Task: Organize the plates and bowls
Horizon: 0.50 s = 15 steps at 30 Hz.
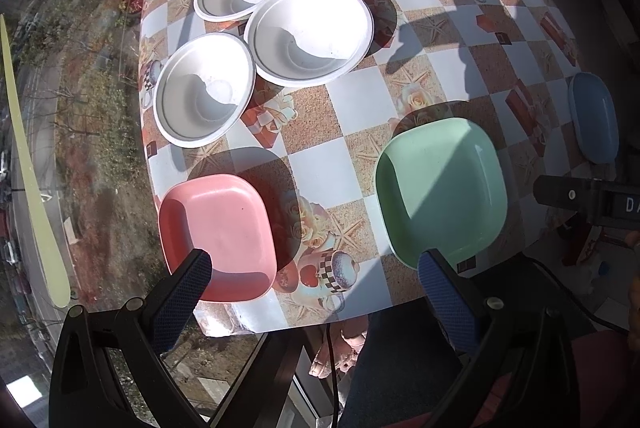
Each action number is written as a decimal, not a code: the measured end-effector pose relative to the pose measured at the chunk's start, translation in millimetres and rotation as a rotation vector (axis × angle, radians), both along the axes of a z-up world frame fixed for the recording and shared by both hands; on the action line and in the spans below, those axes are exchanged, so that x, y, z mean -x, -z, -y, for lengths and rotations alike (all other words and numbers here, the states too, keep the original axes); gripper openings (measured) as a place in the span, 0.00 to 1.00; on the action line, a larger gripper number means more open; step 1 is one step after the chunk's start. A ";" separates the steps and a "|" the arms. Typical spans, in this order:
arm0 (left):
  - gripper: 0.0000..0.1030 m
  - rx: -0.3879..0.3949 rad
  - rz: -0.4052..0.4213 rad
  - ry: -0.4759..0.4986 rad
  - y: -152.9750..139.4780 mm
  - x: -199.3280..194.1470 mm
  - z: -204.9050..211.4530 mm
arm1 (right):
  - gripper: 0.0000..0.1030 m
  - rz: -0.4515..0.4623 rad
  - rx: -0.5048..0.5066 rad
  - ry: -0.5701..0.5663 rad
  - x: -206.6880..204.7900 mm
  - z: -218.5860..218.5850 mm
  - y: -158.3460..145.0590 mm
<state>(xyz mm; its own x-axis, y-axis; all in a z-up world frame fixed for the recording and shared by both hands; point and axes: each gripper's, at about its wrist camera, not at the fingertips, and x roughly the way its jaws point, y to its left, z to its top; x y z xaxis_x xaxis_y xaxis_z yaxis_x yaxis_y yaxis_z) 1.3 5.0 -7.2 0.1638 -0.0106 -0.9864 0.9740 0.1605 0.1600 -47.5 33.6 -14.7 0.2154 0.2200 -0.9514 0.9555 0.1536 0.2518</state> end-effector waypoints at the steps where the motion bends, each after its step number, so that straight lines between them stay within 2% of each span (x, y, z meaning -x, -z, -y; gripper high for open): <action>1: 1.00 -0.002 -0.006 0.001 1.2 -0.1 0.0 | 1.00 -0.002 -0.006 -0.001 -0.3 -0.1 0.6; 6: 1.00 0.022 0.002 0.005 7.4 -1.6 2.7 | 1.00 -0.002 -0.010 0.003 -0.3 0.0 4.8; 11: 1.00 0.050 -0.021 -0.010 20.2 -4.2 7.8 | 1.00 -0.025 0.020 -0.004 0.6 1.8 10.0; 15: 1.00 0.035 -0.066 -0.031 40.6 -5.1 18.1 | 1.00 -0.067 0.047 -0.023 0.6 3.3 21.3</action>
<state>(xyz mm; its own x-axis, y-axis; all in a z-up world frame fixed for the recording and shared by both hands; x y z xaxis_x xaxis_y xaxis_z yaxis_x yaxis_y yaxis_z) 6.4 -13.2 -47.8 0.0995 -0.0409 -0.9942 0.9766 0.1954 0.0898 -48.1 30.3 -36.0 0.1465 0.1789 -0.9729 0.9661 0.1854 0.1796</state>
